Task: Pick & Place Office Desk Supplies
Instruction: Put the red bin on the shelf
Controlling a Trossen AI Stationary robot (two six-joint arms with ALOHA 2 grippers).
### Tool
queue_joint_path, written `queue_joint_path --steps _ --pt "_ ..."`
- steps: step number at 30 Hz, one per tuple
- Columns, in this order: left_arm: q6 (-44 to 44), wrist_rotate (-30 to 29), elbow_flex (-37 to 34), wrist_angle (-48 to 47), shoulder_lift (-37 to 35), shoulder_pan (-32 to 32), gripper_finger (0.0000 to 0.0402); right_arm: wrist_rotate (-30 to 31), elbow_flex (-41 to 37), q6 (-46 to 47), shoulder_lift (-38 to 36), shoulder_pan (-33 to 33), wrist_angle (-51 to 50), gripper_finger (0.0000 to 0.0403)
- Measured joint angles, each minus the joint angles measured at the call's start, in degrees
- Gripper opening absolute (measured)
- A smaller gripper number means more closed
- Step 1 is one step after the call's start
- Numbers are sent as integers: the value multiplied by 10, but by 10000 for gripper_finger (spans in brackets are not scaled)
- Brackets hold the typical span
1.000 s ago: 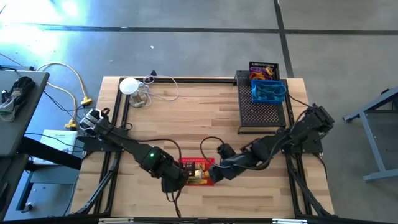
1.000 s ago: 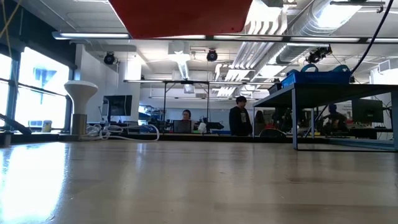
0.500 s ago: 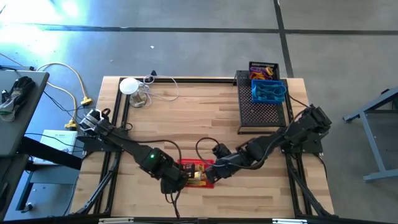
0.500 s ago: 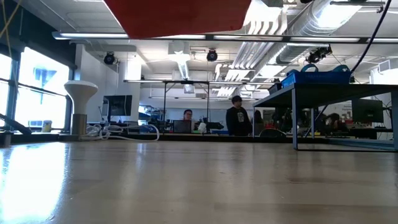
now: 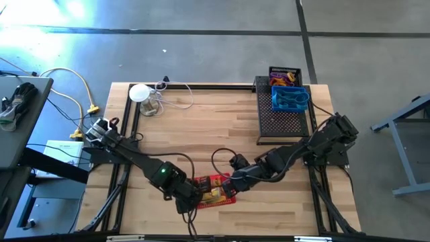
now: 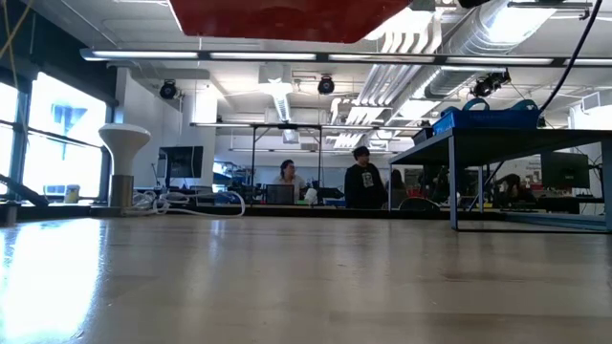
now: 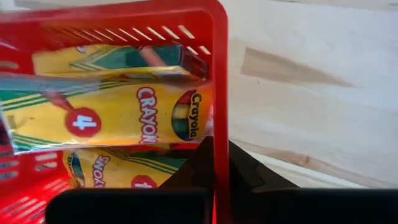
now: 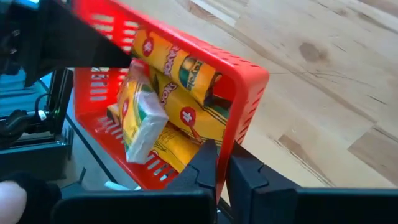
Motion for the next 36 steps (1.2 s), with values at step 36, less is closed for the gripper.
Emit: queue_joint_path --steps 36 --pt "-33 -160 0 49 0 -58 135 -68 0 7 0 -11 -19 3"
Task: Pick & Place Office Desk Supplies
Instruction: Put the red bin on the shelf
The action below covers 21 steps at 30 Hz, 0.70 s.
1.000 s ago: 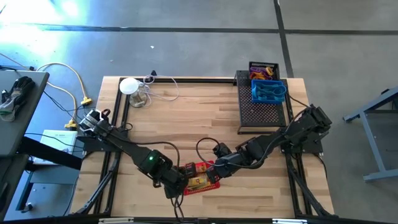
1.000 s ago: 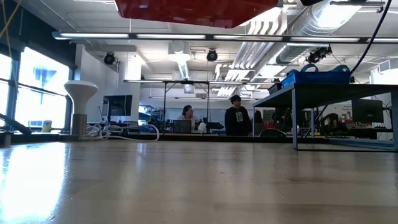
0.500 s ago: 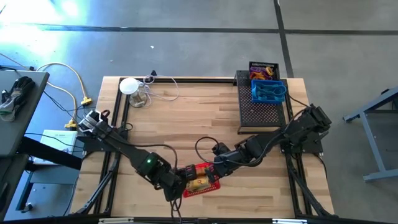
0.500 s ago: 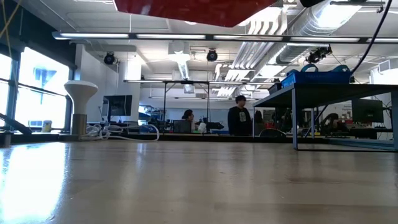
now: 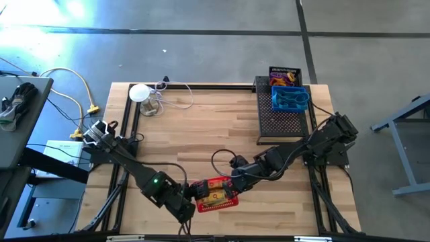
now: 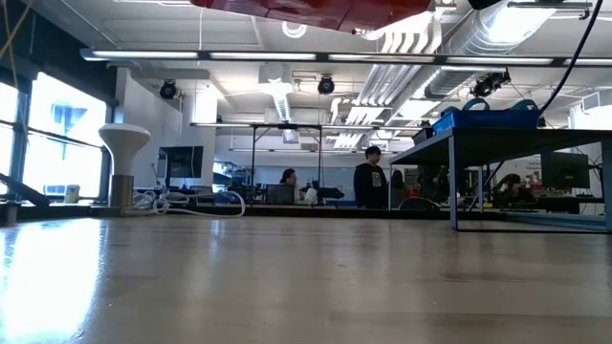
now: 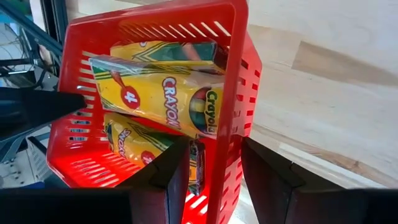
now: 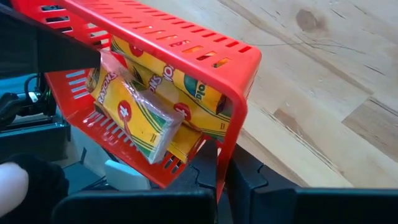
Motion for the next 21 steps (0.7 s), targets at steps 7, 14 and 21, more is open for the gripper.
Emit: queue_joint_path --steps 7,14,21 --pt "-16 0 0 -2 0 0 135 -1 0 -14 0 -5 3 3" --pt "17 1 0 -1 0 0 135 -1 0 -24 0 -12 2 3" --pt "36 0 0 20 0 1 135 -15 0 -22 0 -16 0 3"
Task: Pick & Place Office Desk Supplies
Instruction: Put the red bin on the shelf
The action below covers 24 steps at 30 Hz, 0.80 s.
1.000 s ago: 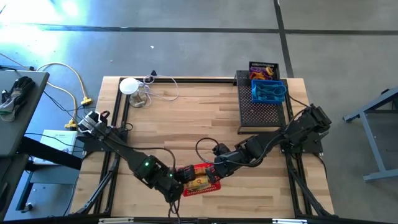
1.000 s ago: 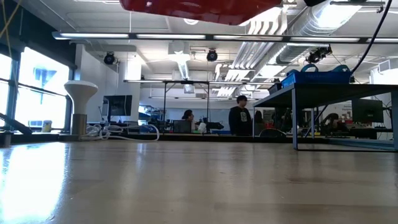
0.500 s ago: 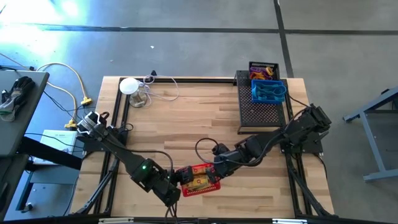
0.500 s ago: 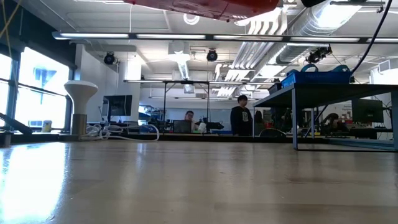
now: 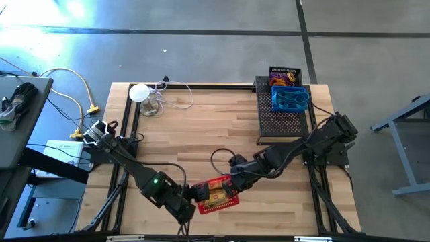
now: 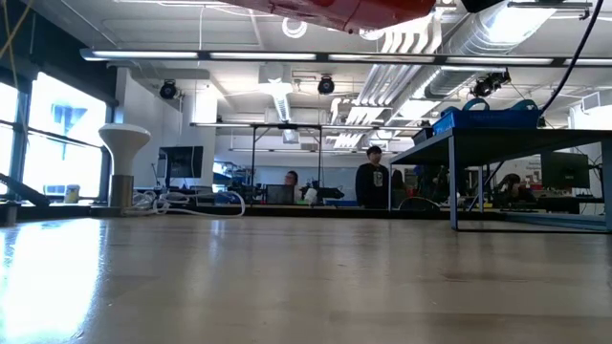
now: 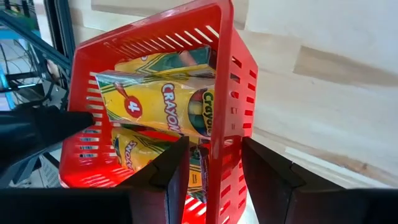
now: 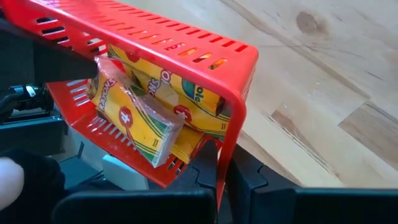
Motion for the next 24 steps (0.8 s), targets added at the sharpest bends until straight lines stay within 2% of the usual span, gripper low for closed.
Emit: queue_joint_path --steps 10,20,24 --pt "-1 -6 0 -12 0 1 135 -1 0 9 0 0 3 3" --pt "-112 -16 1 -56 0 0 135 1 0 10 0 -1 8 3" --pt "-108 -15 1 -68 0 0 135 1 0 10 0 -4 8 3"
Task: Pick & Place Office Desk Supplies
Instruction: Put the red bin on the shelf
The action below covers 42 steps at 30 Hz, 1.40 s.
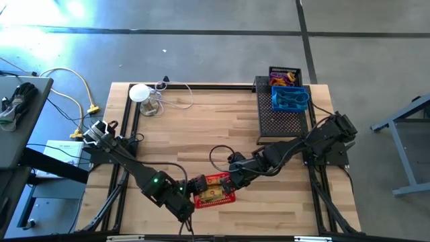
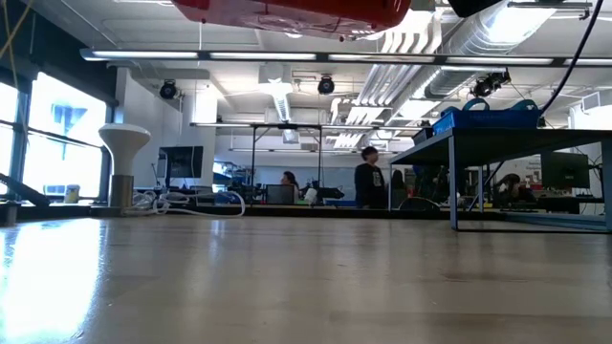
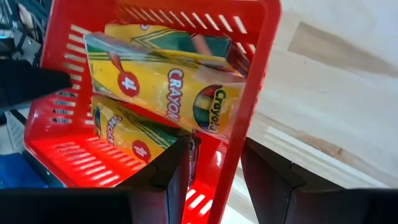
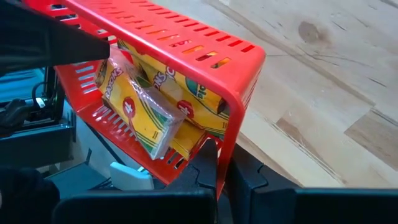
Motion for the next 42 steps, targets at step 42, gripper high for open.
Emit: queue_joint_path --steps 42 --pt "-20 284 2 4 -28 87 135 -15 0 -22 0 -15 0 3"
